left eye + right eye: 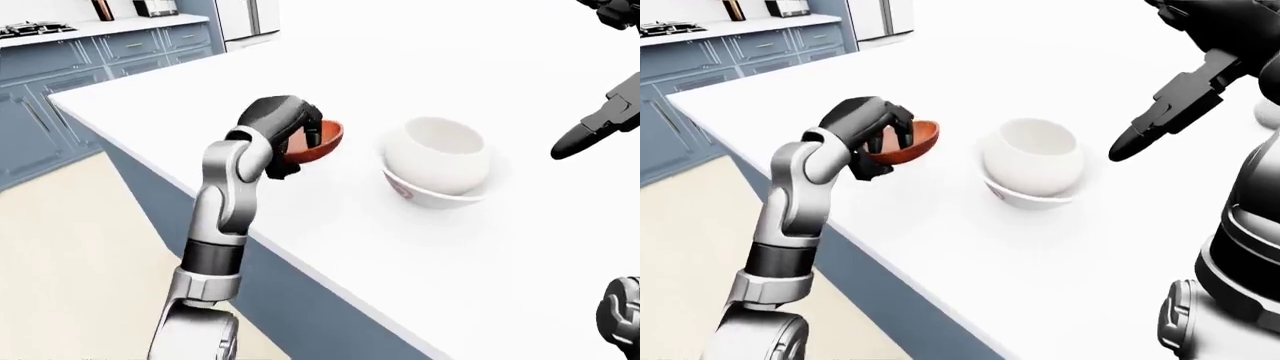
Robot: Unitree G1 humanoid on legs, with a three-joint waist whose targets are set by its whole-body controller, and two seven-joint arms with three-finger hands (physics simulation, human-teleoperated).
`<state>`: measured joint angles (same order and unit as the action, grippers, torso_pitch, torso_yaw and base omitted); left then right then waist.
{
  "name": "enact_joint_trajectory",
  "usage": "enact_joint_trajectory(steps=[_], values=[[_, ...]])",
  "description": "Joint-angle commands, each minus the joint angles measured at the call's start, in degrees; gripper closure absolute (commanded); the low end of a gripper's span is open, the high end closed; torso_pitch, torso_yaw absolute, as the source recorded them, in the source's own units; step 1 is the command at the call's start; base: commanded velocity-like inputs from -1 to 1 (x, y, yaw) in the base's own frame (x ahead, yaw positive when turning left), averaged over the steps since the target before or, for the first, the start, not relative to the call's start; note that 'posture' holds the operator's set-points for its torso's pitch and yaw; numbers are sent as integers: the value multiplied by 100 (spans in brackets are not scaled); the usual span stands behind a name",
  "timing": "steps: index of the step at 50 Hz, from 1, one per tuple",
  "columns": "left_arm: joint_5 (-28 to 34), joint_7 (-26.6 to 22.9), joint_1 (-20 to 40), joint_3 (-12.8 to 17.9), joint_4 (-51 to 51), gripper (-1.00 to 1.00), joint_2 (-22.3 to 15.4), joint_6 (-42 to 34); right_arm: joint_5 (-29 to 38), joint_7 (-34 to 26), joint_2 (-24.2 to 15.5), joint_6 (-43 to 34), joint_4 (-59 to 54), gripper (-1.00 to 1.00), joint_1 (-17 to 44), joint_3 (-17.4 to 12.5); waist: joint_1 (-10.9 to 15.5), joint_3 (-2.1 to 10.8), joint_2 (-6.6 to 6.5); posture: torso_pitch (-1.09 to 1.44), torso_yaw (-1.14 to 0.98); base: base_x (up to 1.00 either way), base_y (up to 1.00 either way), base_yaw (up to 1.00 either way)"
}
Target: Stack the bowls from largest to smallest.
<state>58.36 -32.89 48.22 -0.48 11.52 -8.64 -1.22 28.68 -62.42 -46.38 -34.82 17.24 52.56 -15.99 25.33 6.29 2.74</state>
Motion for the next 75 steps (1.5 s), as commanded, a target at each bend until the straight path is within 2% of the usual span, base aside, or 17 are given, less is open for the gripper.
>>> enact_joint_trajectory(steps=[1,5,11,17,26,36,41,46,52,58,75], values=[[-219,269,517,57,-377,100,-6,37,-32,89,-136,3,114,-100,156,-119,-4,161,23,-21,29,0,0,0],[-492,388,1139,110,-238,100,24,-203,-159,132,-256,-18,135,-100,79,-209,17,152,52,-21,29,0,0,0],[-686,485,1739,-9,193,100,54,-299,-371,251,-401,-6,185,-100,-172,-370,35,177,78,-21,29,0,0,0],[-770,619,2354,-168,886,99,308,-281,-610,352,-630,-49,205,-100,-366,-527,62,189,132,-21,29,0,0,0],[-620,1166,3020,-405,2078,99,856,-102,-971,598,-836,44,159,-100,-752,-775,73,154,238,-21,29,0,0,0],[-359,2256,3744,-539,3908,99,1477,213,-1278,838,-948,150,144,-100,-1114,-966,46,160,310,-21,29,0,0,0],[-282,2565,3871,-599,4398,99,1668,342,-1405,916,-1011,196,143,-100,-1304,-1106,26,159,343,-21,29,0,0,0],[-216,2617,3938,-645,4608,99,1848,343,-1497,975,-1067,148,205,-100,-1398,-1139,-5,152,366,-21,29,0,0,0],[-127,2496,3956,-703,4711,99,2040,349,-1598,1026,-1105,218,198,-100,-1593,-1291,-23,146,394,-21,29,0,0,0],[-15,2331,3927,-716,4727,100,2095,315,-1660,1107,-1128,230,180,-100,-1643,-1286,-45,147,413,-21,29,0,0,0],[69,2540,4068,-719,5113,98,2344,351,-1819,1177,-1186,288,194,-100,-1918,-1529,-79,161,474,-21,29,0,0,0]])
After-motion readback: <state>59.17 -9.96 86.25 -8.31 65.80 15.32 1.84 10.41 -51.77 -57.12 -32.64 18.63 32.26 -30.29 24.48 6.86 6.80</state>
